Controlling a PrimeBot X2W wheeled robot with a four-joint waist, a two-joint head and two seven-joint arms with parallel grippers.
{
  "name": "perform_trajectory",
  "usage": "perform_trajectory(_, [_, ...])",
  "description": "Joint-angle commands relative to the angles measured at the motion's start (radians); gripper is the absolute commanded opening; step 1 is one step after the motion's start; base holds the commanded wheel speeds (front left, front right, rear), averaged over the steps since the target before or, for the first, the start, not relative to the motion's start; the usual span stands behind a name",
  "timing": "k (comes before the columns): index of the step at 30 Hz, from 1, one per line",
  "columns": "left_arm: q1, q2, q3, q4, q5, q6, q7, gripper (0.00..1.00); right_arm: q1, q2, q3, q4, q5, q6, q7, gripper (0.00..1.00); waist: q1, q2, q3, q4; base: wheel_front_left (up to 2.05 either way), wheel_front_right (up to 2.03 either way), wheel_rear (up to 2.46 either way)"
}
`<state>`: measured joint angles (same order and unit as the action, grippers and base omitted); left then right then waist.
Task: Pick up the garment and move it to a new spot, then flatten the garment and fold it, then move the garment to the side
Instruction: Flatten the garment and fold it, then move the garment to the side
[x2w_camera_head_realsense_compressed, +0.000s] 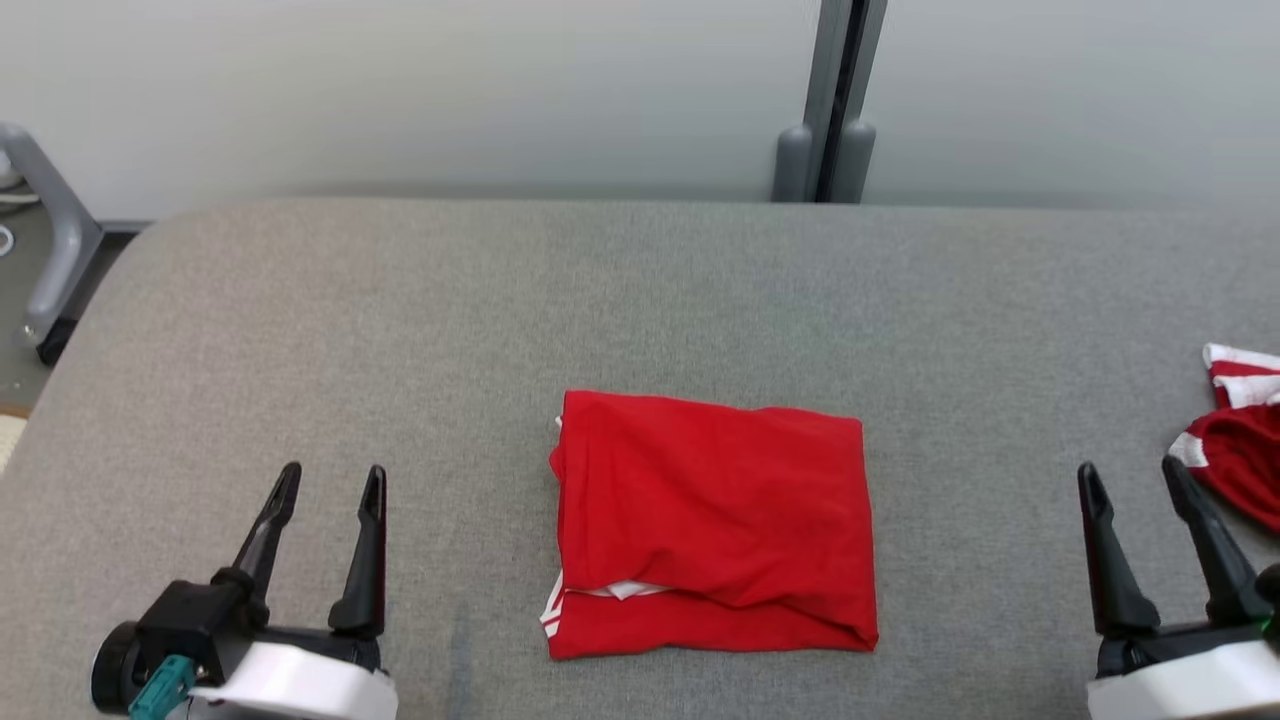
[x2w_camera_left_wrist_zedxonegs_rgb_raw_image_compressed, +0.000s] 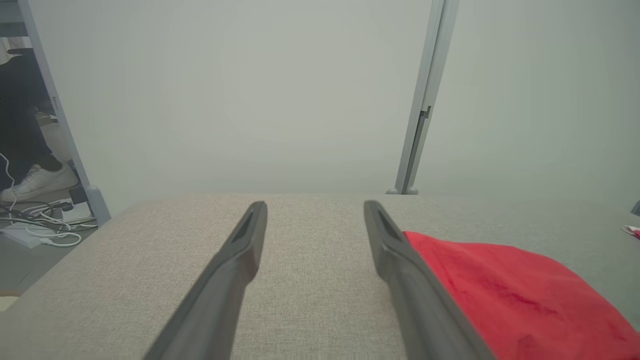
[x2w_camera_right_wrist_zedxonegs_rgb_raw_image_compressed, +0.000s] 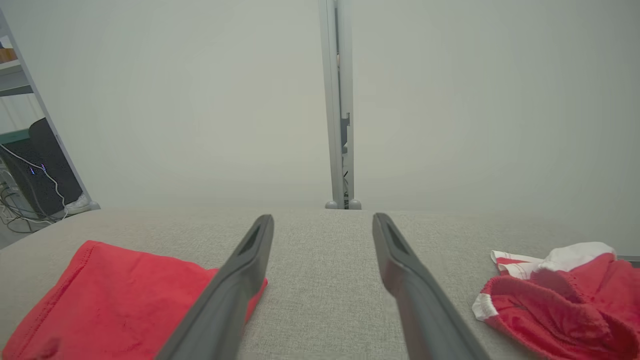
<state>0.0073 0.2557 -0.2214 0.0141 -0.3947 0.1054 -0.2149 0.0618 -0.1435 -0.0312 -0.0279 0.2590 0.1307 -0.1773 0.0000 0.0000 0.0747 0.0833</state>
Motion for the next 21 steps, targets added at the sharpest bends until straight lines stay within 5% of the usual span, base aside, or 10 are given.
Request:
perform_trajectory(1, [0.010, 0.010, 0.001, 0.001, 0.004, -0.007, 0.001, 1.00, 0.013, -0.001, -0.006, -0.008, -0.005, 0.000, 0.004, 1.00, 0.0000, 0.0000, -0.027, -0.006, 0.00, 0.00, 0.00])
perform_trajectory(21, [0.106, 0.051, -0.003, -0.063, -0.007, 0.025, 0.050, 1.00, 0.128, 0.026, -0.042, -0.096, -0.031, 0.000, 0.074, 1.00, 0.0000, 0.0000, -0.091, -0.019, 0.00, 0.00, 0.00])
